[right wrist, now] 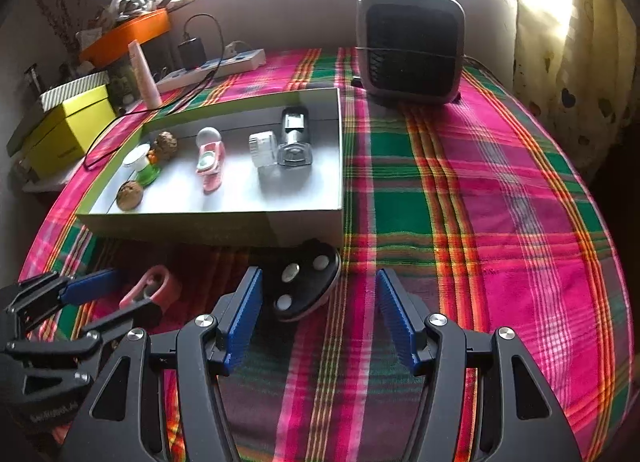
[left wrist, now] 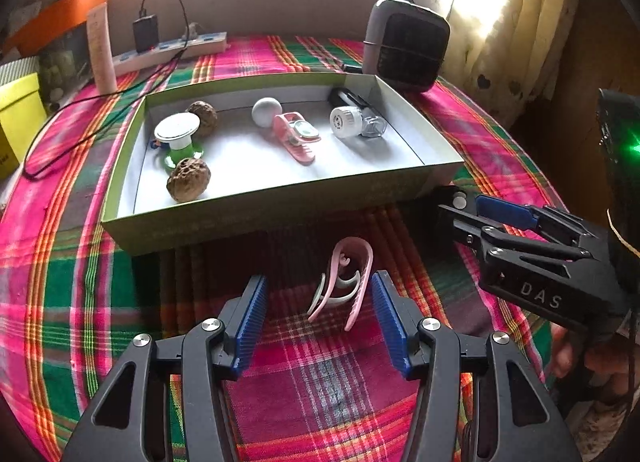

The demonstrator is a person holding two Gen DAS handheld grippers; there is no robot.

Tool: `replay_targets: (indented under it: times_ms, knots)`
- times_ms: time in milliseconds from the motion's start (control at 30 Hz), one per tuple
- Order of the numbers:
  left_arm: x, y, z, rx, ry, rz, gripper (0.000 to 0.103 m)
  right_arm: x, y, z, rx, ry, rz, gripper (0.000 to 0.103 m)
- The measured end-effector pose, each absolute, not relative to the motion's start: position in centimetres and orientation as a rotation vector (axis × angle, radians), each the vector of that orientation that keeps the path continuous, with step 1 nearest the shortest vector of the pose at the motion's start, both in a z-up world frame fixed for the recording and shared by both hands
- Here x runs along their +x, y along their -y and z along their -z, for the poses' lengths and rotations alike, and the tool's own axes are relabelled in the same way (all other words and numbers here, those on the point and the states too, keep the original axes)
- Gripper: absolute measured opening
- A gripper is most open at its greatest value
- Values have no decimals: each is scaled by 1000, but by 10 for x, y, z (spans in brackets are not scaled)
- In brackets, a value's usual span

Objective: Organize objects
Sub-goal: 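Close the left tool on the pink loop clip while the right tool closes on the black disc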

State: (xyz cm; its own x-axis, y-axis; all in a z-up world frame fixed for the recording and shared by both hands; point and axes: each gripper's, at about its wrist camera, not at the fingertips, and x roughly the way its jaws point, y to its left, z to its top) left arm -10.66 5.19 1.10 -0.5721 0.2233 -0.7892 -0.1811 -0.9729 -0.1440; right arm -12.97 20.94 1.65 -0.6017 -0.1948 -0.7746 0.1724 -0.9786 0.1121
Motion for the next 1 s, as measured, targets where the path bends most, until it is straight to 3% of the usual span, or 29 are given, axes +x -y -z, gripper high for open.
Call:
replay_targets:
  times_ms: [400,567,733,1000]
  knots:
    - [-112,-54,-9,-1294,49,-2633,52,-132,-207,-15,1280,-2,2660,58]
    - [-112,-56,-9,-1295,26,-2649,50,-130,-208,-16,1275,2,2663,48]
    - [-113,-52,-9,-1303,27,-2676,35,-128,-206,-16,1271,-12,2658,38]
    - [-113,-48,-9,-1302,13,-2701,22,-126,-204,-16,1267,-25,2654,31]
